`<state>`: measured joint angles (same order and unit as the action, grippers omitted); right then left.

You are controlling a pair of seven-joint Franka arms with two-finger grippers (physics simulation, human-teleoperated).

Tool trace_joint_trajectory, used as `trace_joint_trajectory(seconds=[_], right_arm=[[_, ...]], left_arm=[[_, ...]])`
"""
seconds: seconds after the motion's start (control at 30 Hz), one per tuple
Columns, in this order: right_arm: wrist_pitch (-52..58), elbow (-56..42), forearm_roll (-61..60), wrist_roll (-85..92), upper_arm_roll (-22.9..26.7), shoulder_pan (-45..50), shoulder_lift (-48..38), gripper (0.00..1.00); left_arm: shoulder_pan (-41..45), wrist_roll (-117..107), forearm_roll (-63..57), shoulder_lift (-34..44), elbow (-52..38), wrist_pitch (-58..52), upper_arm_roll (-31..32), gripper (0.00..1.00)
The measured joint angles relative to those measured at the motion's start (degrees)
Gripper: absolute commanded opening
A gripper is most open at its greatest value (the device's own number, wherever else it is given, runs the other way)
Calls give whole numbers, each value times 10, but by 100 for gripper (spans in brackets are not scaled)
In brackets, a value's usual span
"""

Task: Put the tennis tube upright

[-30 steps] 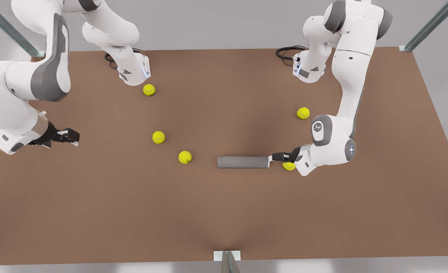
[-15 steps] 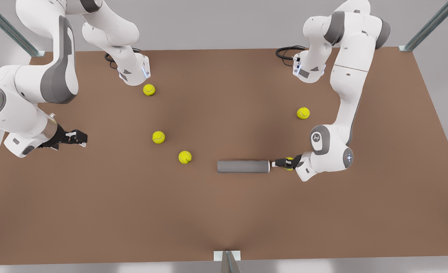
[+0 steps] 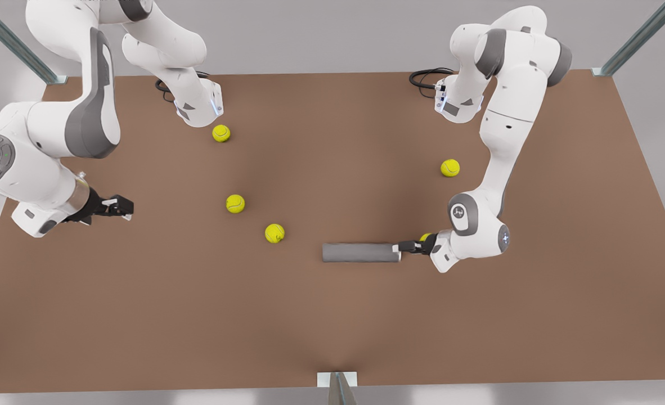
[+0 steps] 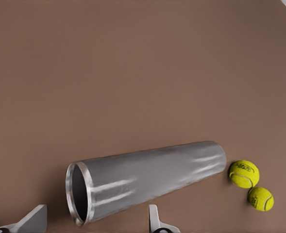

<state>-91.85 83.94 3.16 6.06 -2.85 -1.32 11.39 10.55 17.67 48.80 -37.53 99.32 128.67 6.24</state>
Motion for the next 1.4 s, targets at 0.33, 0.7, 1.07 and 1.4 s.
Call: trace_joint_trajectory(seconds=[0.33,0.7,1.07,1.4], right_arm=[[2,0,0,0,0,1,0,100],[2,0,0,0,0,0,0,100],[3,0,0,1,0,0,0,100],[3,0,0,1,0,1,0,100]], left_arm=[[2,13,30,-20,-5,35,14,99],[3,15,54,-38,-6,77,35,99],[2,17,68,-54,-32,76,36,99],[2,17,80,-77,-56,77,45,99]])
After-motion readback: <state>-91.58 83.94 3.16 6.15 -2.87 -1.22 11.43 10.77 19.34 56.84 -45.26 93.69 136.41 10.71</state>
